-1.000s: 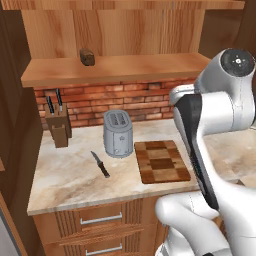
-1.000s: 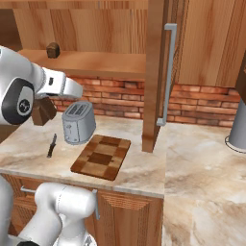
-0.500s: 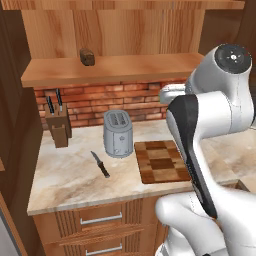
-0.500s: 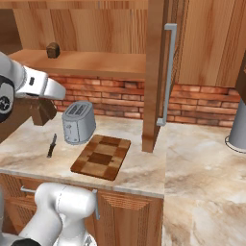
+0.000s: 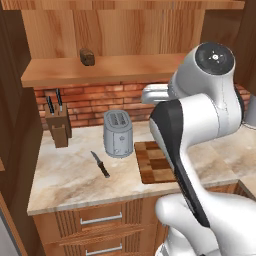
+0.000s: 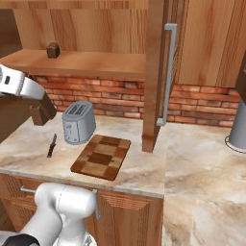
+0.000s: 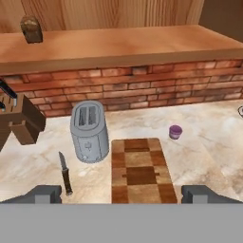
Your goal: Pick the bread, place it on the cutting board, pick the jam, place it on the counter, and close the cabinet.
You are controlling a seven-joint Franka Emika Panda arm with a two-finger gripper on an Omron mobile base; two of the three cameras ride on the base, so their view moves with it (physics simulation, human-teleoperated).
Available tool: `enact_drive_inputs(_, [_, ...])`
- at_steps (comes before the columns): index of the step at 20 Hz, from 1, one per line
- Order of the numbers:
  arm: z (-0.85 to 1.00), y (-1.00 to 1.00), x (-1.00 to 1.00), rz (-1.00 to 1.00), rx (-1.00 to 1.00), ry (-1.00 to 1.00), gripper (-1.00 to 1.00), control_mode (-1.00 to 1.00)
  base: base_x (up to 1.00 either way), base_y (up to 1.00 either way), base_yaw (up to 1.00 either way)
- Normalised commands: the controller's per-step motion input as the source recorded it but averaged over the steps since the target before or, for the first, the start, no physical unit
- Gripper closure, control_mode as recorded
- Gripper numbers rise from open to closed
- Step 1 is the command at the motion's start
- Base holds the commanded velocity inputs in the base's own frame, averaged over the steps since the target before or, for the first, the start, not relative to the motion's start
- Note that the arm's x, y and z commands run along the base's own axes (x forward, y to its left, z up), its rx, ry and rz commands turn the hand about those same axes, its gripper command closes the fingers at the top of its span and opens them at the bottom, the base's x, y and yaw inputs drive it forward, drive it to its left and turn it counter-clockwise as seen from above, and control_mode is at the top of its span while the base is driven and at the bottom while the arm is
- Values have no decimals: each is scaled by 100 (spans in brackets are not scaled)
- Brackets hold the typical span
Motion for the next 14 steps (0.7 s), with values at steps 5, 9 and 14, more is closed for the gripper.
enact_drive_inputs(5, [17, 43, -7, 0, 1, 0, -100, -100, 0, 0, 0])
enact_drive_inputs(9, [18, 38, 0, 0, 0, 0, -100, -100, 0, 0, 0])
enact_drive_inputs(14, [0, 35, 0, 1, 0, -6, -100, -100, 0, 0, 0])
